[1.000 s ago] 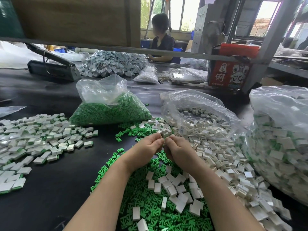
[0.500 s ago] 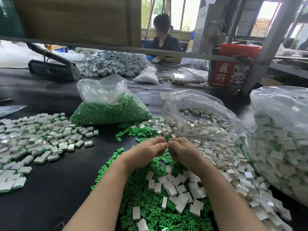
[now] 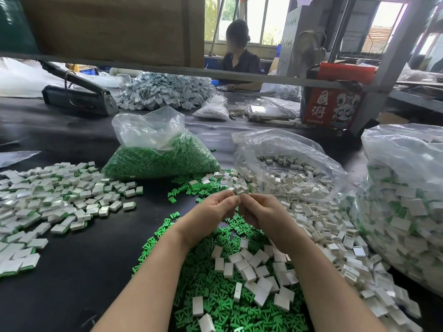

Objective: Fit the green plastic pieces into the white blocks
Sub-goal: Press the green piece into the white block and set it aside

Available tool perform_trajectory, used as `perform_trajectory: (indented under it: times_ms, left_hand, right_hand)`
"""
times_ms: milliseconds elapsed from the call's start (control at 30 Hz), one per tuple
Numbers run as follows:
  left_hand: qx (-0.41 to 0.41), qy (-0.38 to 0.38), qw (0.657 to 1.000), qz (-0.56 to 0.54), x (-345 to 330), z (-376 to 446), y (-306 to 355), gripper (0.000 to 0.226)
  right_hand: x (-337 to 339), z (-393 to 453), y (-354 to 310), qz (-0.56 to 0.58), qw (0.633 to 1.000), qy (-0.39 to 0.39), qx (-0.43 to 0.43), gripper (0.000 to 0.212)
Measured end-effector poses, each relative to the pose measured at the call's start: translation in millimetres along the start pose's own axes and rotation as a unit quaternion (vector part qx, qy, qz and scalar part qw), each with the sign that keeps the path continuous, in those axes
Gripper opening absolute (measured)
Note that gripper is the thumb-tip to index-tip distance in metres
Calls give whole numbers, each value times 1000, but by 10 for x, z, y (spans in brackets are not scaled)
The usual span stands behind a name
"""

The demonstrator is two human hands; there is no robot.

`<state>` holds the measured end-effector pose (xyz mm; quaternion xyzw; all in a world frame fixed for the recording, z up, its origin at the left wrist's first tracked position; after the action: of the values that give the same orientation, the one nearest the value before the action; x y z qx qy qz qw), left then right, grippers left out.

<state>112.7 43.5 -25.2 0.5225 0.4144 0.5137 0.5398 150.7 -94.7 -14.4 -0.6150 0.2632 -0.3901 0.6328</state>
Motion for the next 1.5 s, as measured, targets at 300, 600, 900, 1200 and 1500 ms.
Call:
perform_trajectory:
  times_ms: [300,600,900,1200,1500]
  left_hand:
    - [16,-3,1000,20,-21,16,-15,17]
    - [17,-10,999,30,14,21,-31,17]
    - [33,-40,998,34,3,13,-45,41]
    - [36,-25,998,38,97,15,-106,25]
    - [37,-18,998,49,52,23,-55,19]
  right_hand:
    - [-6,0,-21,52,998,-17,-31,37]
    - [-16,4,-39,3,999,-39,-31,40]
    - [-11,-48,-81,7,996,-76,-47,40]
    - [10,-62,-75,-25,997,-59,-46,31]
    - [-79,-42,-92,25,999,-41,-27,37]
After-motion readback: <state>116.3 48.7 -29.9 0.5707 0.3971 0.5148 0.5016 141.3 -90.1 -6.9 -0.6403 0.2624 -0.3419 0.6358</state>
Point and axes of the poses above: each hand's wrist, its own z-axis towards the middle knuckle, its own x-axis out of the back of the hand, y = z × x, the point moved 3 cm from there along z, towards the middle knuckle, and after that the axes turned 1 degree about z, right-handed, at the moved point
